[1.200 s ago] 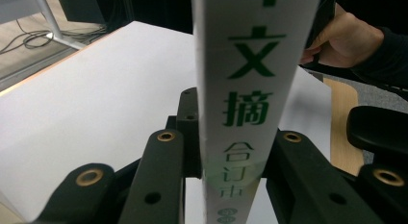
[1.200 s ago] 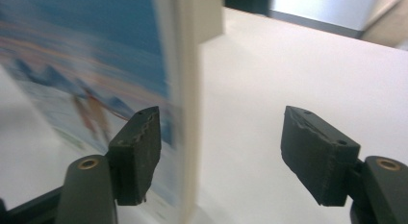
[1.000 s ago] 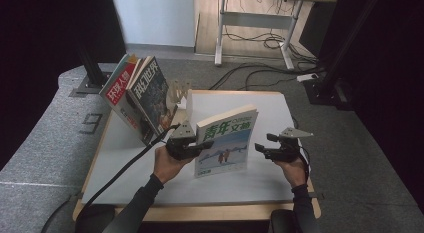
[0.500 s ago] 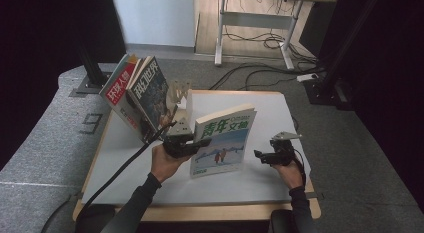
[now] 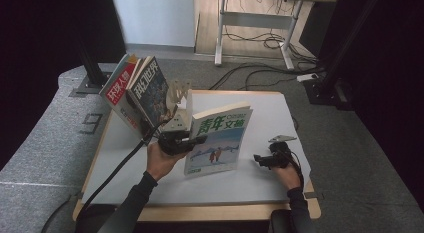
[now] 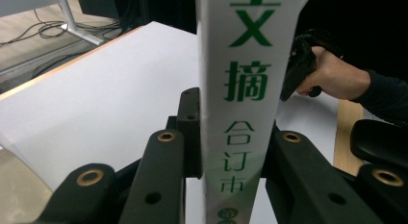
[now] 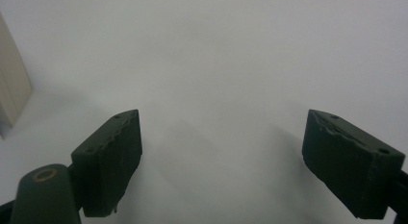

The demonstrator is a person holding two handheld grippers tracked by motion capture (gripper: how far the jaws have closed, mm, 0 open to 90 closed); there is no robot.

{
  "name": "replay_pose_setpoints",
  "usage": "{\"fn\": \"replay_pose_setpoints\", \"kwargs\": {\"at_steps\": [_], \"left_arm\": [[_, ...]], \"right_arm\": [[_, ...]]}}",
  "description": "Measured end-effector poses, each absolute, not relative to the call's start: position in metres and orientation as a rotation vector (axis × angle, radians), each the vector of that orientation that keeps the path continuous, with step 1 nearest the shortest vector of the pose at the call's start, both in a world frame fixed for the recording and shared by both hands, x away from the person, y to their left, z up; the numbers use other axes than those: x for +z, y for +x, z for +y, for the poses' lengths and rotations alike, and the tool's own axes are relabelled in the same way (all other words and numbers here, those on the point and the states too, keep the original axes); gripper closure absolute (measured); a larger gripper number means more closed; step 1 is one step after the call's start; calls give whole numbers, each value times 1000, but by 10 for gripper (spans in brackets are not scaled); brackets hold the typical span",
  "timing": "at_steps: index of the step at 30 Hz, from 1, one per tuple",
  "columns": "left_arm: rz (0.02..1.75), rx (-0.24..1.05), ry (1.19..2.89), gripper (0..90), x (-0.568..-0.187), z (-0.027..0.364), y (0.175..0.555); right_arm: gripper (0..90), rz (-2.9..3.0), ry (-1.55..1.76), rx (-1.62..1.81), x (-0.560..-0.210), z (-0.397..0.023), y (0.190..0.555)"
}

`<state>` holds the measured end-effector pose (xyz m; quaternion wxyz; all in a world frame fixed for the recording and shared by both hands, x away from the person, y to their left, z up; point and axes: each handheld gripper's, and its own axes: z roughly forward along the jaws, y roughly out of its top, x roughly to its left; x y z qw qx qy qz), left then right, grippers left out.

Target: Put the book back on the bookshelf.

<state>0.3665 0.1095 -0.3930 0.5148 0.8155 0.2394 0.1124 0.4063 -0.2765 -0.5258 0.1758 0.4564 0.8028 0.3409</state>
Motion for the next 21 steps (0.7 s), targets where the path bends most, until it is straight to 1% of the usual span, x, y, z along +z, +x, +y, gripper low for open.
{"fn": "replay_pose_setpoints", "kwargs": {"at_steps": [10, 13, 17, 21], "left_arm": [[616, 274, 1928, 743, -384, 126, 369], [626, 280, 1917, 743, -381, 132, 370], [648, 291, 1911, 743, -378, 139, 370], [684, 297, 1896, 743, -376, 150, 372]], "right_arm": [[114, 2271, 1288, 973, -532, -277, 407], [84, 2270, 1284, 995, -534, -277, 406], [13, 2274, 1262, 1001, -537, -274, 405], [3, 2281, 1241, 974, -538, -271, 405]]}}
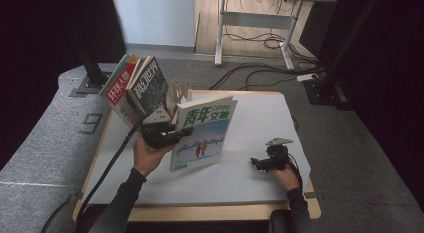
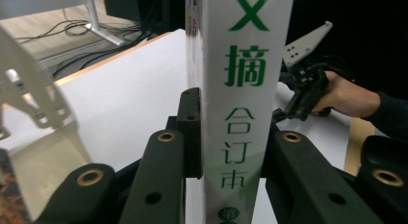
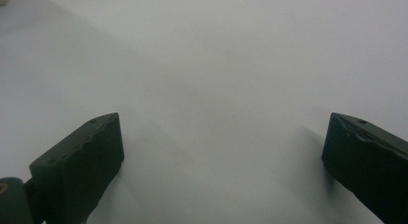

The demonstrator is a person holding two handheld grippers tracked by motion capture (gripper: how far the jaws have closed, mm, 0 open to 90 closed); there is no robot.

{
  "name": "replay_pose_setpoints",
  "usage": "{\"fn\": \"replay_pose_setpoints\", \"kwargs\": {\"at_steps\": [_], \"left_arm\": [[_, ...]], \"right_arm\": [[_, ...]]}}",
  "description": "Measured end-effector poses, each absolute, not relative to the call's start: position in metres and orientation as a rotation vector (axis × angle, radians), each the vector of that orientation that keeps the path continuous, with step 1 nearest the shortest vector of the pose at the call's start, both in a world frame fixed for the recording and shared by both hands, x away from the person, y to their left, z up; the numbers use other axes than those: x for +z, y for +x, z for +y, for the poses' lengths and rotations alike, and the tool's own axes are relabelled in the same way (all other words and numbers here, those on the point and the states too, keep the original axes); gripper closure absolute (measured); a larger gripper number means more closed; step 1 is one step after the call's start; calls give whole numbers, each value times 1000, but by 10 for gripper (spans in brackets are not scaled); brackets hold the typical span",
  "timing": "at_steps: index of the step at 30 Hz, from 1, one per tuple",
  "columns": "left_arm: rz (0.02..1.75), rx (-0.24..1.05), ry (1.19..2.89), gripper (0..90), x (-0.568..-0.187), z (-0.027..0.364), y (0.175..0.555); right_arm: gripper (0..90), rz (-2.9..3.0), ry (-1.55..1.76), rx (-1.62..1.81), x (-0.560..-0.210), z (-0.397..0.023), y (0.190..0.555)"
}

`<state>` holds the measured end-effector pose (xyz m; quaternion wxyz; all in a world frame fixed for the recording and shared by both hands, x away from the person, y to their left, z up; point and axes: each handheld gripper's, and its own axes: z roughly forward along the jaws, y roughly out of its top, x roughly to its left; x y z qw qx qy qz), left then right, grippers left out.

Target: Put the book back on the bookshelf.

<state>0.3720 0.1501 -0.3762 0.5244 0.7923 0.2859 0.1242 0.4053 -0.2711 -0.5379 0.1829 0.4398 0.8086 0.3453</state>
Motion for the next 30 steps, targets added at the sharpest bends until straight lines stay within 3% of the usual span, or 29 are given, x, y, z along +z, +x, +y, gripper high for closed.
{"fn": "replay_pose_setpoints", "kwargs": {"at_steps": [30], "left_arm": [[887, 418, 1795, 743, -347, 227, 372]], "right_arm": [[2, 2280, 1241, 976, -538, -271, 405]]}}
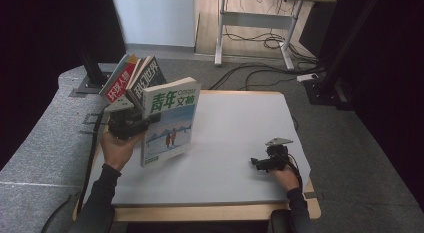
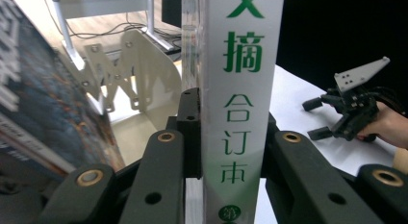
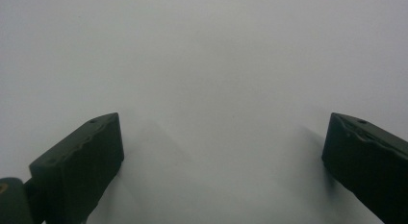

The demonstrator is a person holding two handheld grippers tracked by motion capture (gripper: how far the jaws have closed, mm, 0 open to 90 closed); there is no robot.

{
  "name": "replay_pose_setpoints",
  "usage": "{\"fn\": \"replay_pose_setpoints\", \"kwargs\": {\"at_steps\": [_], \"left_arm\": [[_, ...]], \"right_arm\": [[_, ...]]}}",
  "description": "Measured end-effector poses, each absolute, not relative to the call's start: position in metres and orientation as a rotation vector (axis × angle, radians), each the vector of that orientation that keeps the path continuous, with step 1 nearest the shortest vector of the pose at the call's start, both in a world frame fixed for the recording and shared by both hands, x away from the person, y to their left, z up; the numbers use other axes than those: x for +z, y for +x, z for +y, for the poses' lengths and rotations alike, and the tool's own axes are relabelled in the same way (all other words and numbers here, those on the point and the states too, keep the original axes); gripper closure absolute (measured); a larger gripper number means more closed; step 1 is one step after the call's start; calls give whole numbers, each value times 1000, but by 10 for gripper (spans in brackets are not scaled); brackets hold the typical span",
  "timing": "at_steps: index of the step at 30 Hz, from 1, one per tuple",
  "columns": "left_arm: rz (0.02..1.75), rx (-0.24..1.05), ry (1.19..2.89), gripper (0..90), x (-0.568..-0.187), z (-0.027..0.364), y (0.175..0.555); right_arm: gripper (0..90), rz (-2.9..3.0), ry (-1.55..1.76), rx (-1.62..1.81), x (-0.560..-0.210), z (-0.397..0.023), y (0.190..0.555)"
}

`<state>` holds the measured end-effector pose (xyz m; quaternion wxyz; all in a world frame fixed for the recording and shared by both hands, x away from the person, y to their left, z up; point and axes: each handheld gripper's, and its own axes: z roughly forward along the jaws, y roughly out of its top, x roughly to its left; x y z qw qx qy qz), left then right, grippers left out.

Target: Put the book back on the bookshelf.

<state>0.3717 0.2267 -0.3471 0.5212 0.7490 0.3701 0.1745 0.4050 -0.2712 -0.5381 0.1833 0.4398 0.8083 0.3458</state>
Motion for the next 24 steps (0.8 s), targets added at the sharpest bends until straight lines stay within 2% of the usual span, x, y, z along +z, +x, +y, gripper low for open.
{"fn": "replay_pose_setpoints", "kwargs": {"at_steps": [11, 24], "left_arm": [[967, 461, 1759, 742, -344, 242, 380], [1023, 484, 1708, 743, -348, 237, 402]], "right_arm": [[2, 2279, 1241, 976, -538, -271, 405], [2, 2280, 1241, 977, -538, -271, 405]]}}
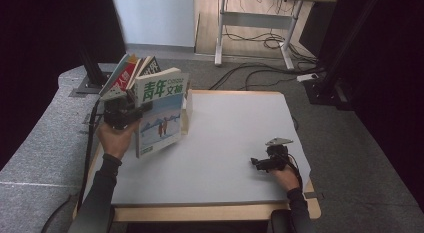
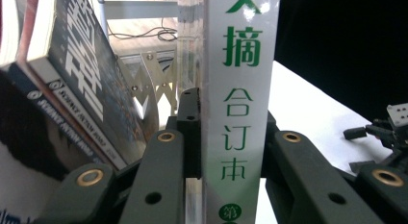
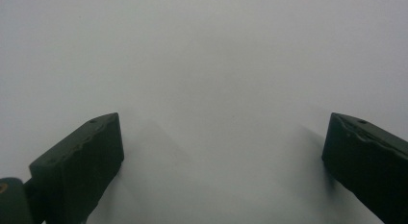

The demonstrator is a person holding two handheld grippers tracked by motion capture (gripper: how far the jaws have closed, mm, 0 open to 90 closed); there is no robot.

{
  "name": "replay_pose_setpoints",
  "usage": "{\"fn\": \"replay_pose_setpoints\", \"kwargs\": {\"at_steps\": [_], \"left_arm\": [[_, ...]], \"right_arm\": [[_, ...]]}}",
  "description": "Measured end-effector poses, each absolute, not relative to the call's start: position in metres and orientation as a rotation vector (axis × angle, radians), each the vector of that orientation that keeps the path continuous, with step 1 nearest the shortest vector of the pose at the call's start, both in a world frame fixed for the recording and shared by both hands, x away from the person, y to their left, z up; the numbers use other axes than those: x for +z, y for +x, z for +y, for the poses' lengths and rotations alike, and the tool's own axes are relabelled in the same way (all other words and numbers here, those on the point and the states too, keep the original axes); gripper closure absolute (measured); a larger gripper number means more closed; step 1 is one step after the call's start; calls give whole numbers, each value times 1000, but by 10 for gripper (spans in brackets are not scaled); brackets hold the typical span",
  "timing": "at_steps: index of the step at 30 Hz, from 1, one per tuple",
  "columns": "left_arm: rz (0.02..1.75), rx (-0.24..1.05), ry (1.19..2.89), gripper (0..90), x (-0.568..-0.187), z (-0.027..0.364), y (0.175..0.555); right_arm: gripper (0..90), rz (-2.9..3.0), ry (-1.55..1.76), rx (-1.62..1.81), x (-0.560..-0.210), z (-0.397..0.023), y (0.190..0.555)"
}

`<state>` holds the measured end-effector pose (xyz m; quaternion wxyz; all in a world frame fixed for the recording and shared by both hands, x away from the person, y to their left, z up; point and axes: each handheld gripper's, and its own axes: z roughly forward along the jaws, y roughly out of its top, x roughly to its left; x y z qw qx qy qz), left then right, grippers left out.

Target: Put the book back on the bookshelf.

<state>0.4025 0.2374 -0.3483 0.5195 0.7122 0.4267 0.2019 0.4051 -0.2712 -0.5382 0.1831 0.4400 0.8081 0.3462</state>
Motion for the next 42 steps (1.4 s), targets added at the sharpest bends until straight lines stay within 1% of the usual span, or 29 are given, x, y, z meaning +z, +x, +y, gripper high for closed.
{"fn": "replay_pose_setpoints", "kwargs": {"at_steps": [17, 26, 31, 35, 42], "left_arm": [[1039, 556, 1671, 743, -357, 214, 437], [995, 594, 1629, 741, -365, 203, 449], [984, 603, 1643, 741, -376, 194, 452], [972, 582, 1642, 739, -379, 192, 450], [959, 556, 1736, 733, -377, 194, 444]], "right_arm": [[2, 2280, 1240, 978, -538, -271, 405], [2, 2280, 1240, 978, -538, -271, 405], [2, 2280, 1240, 978, -538, -271, 405], [1, 2280, 1239, 978, -538, -271, 405], [1, 2280, 1240, 977, -538, -271, 405]]}}
